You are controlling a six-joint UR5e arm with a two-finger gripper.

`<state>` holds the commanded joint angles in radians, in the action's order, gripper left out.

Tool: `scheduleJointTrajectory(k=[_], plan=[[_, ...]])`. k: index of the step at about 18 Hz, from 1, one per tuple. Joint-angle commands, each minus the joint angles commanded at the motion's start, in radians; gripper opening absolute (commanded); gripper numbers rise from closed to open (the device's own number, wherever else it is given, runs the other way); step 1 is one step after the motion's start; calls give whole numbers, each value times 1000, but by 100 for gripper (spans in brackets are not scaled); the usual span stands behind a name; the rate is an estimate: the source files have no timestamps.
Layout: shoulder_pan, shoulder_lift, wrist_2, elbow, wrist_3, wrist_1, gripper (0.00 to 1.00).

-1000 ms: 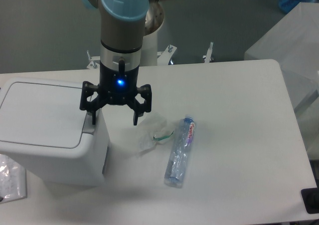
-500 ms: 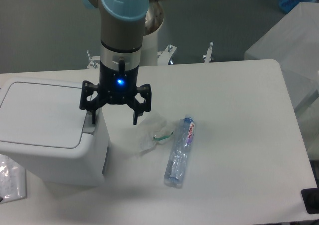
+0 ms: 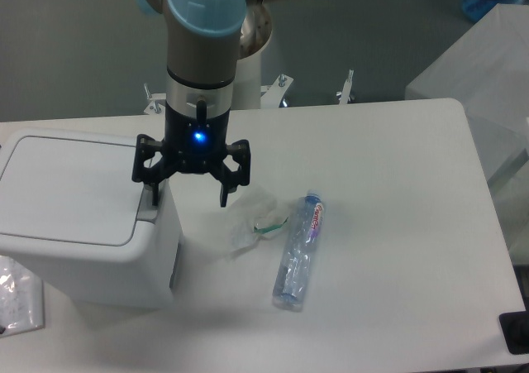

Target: Open the trash can

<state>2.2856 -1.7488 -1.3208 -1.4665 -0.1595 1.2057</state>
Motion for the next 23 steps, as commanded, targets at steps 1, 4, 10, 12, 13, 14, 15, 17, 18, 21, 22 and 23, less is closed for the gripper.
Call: scheduleJointTrajectory(k=[1, 4, 10, 12, 13, 14, 15, 17, 18, 21, 22, 23], plan=[[0, 0, 2, 0, 0, 0, 100], [0, 0, -2, -6, 0, -2, 100], [0, 2, 0, -12, 0, -3, 100], [0, 3, 0, -3, -2, -8, 100], [2, 3, 0, 11, -5, -11, 100], [3, 2, 0, 27, -6, -11, 100], [9, 2, 0, 44, -6, -11, 100], [37, 2, 0, 75, -15, -11, 100], [60, 2, -6, 86, -18, -14, 100], [130, 6, -49, 101, -21, -17, 100], [165, 6, -61, 106, -25, -24, 100], [193, 5, -64, 116, -25, -28, 100]])
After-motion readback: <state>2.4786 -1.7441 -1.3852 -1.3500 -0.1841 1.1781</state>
